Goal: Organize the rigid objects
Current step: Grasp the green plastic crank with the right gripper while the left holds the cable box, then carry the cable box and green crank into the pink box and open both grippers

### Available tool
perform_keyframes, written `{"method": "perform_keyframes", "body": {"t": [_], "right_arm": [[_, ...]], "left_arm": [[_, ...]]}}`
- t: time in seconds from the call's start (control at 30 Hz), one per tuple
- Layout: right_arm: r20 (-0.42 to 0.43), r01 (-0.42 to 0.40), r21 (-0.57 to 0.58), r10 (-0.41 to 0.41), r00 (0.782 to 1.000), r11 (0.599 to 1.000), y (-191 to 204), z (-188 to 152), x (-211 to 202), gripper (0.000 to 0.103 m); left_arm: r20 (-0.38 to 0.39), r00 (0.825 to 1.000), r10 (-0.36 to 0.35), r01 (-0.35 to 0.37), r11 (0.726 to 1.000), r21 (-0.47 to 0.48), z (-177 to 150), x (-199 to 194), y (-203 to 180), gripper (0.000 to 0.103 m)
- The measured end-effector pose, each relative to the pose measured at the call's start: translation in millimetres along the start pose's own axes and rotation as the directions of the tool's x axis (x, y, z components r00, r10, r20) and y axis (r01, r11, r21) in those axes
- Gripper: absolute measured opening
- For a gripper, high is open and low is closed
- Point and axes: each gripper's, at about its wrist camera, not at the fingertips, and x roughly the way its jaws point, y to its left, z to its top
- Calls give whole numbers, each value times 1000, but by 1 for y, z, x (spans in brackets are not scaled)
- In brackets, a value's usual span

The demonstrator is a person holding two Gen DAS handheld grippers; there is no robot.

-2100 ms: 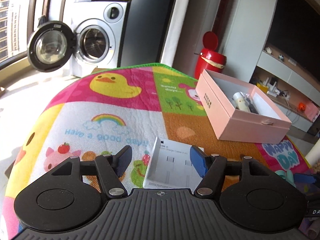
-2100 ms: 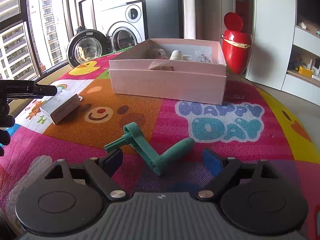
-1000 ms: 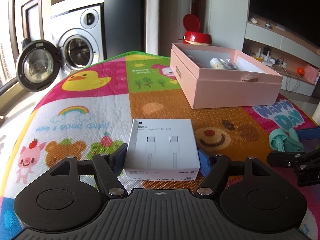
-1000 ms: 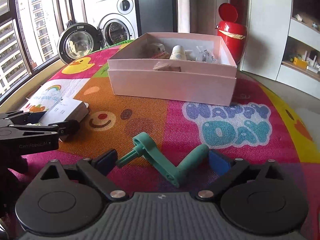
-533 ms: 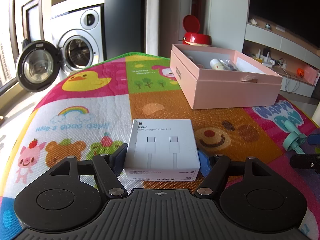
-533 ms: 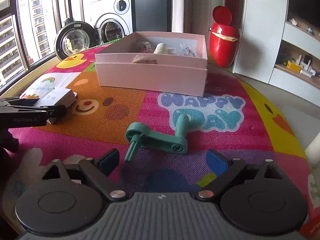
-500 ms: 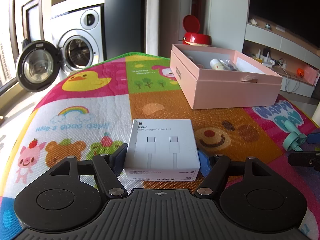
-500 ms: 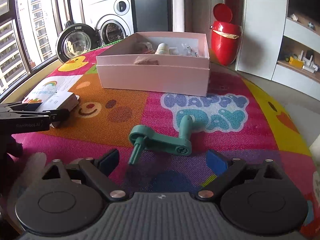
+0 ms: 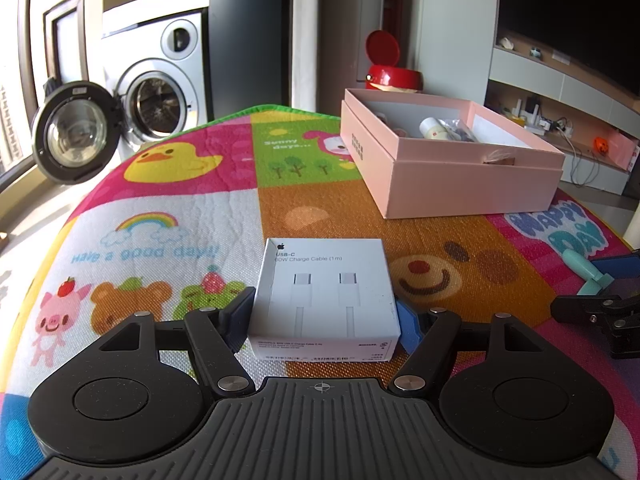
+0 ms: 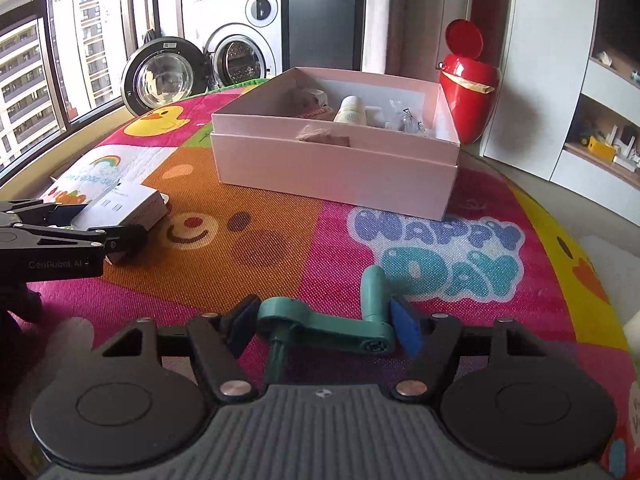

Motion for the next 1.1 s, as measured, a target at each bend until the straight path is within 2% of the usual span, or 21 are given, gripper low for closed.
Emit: {"method": "perform_keyframes", "body": {"t": [0.23, 0.33, 0.47, 0.57, 0.6, 0.63, 0.67, 0.77, 0.87, 0.97, 1.0, 1.07, 1.1], "right_arm": [[31, 16, -53, -15, 999, 998, 5, 0, -12, 70], [45, 21, -89, -17, 999, 996, 4, -2, -21, 70], [60, 28, -127, -20, 998, 991, -1, -3, -34, 70], [103, 30, -125, -17, 995, 992, -10, 5, -49, 70], [122, 33, -122, -18, 992, 992, -12, 9, -54, 63], [145, 32, -122, -14, 989, 992, -17, 18, -61, 40], [159, 34, -123, -15, 987, 992, -20, 27, -65, 35], [254, 53, -117, -21, 967, 992, -30, 59, -79, 35], [306, 77, -117, -38, 951, 990, -38, 80, -83, 35], [335, 102, -103, -62, 940, 990, -47, 81, -86, 36], [334, 102, -93, -66, 940, 990, -53, 76, -87, 41], [320, 98, -82, -67, 945, 992, -64, 64, -87, 57], [302, 95, -63, -72, 951, 993, -72, 55, -85, 70]], "left_arm": [[19, 999, -27, 28, 999, -23, 0, -5, 3, 75], [17, 998, -67, 68, 997, -24, -3, -11, 0, 75], [27, 987, -159, 159, 987, -5, -11, -30, -12, 75], [66, 978, -196, 195, 980, 29, -1, -44, -22, 75], [93, 974, -208, 206, 978, 39, 7, -49, -25, 75], [124, 967, -222, 218, 975, 49, 18, -54, -26, 75], [161, 958, -236, 229, 972, 60, 32, -59, -27, 75], [279, 929, -243, 221, 969, 108, 83, -69, -30, 75], [351, 902, -250, 216, 967, 133, 127, -67, -33, 75], [351, 904, -244, 226, 970, 92, 141, -58, -31, 75], [338, 908, -249, 237, 968, 76, 138, -56, -30, 75], [298, 919, -259, 257, 965, 45, 122, -51, -28, 75], [267, 925, -269, 269, 962, 37, 111, -48, -28, 75]]}}
